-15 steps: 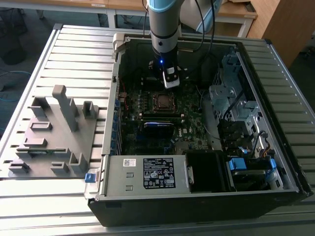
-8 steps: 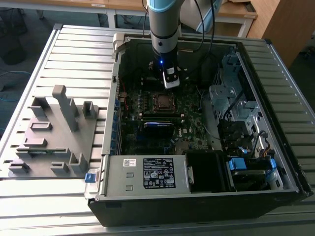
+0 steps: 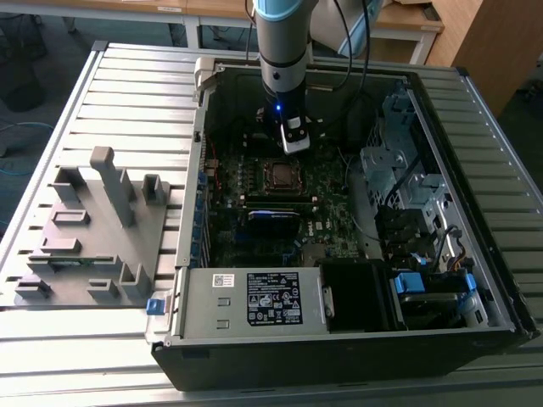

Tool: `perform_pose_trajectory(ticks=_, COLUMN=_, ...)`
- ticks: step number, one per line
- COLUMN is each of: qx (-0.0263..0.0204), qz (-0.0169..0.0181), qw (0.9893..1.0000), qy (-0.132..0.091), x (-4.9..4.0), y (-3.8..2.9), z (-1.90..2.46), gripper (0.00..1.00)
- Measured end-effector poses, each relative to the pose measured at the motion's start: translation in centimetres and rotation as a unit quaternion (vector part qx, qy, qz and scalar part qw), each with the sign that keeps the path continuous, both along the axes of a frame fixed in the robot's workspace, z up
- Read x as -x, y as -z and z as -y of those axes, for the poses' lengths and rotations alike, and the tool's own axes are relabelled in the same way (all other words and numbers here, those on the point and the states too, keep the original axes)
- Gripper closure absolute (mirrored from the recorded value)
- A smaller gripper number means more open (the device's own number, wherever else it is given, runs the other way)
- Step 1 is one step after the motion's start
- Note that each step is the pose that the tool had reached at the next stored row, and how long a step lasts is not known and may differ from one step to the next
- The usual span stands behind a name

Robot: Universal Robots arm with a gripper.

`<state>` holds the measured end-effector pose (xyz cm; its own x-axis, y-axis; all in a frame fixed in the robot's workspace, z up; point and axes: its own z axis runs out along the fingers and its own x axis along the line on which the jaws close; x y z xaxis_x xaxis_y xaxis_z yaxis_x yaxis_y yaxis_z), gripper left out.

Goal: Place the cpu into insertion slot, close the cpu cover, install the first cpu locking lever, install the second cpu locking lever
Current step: 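Install the first cpu locking lever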

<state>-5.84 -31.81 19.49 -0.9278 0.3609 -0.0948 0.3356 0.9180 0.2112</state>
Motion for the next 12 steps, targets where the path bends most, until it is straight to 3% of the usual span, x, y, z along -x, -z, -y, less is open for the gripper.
perform_pose_trajectory(ticks=12, qx=0.0002, qz=0.0000, qw=1.0000, qy=0.000, x=0.00, y=0.21, z=-0.01, gripper=0.90)
